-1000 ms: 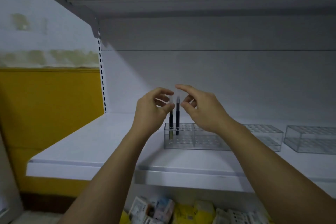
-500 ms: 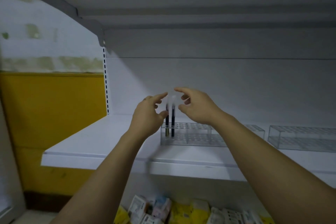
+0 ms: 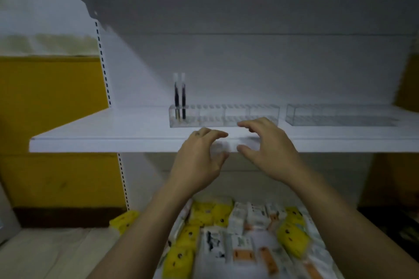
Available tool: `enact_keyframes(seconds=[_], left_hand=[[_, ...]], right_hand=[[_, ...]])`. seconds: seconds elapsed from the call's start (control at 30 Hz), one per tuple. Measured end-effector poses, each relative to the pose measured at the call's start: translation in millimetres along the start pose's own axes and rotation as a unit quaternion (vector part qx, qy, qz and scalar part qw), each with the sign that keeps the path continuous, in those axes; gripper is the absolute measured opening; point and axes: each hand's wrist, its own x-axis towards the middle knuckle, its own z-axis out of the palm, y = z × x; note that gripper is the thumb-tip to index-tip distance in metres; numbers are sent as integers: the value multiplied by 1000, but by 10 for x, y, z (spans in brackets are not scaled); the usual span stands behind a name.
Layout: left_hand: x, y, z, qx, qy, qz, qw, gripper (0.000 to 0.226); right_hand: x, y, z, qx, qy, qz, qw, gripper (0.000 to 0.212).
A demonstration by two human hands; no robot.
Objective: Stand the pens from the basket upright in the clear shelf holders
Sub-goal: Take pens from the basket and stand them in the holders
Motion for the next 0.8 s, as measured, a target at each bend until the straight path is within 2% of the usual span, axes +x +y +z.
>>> enact_keyframes(seconds=[0.17, 0.37, 0.63, 0.7, 0.8], left_hand=[[-537, 189, 660, 0, -82, -4, 997, 39], [-1166, 204, 1563, 31, -237, -47, 970, 48], [-1883, 32, 2633, 22, -417, -123, 900, 59], [-2049, -26, 2830, 7, -447, -155, 881, 53], [-2311, -129, 3116, -22, -478, -200, 855, 38]], right_hand=[[-836, 462, 192, -24, 4, 47, 999, 46], [-1731, 1122, 752, -76, -163, 171, 969, 57], [-2554, 1846, 1511, -48, -331, 285, 898, 63], [-2711, 1968, 1707, -32, -363, 311, 878, 57], [-2944, 2112, 1976, 5, -386, 346, 855, 30]])
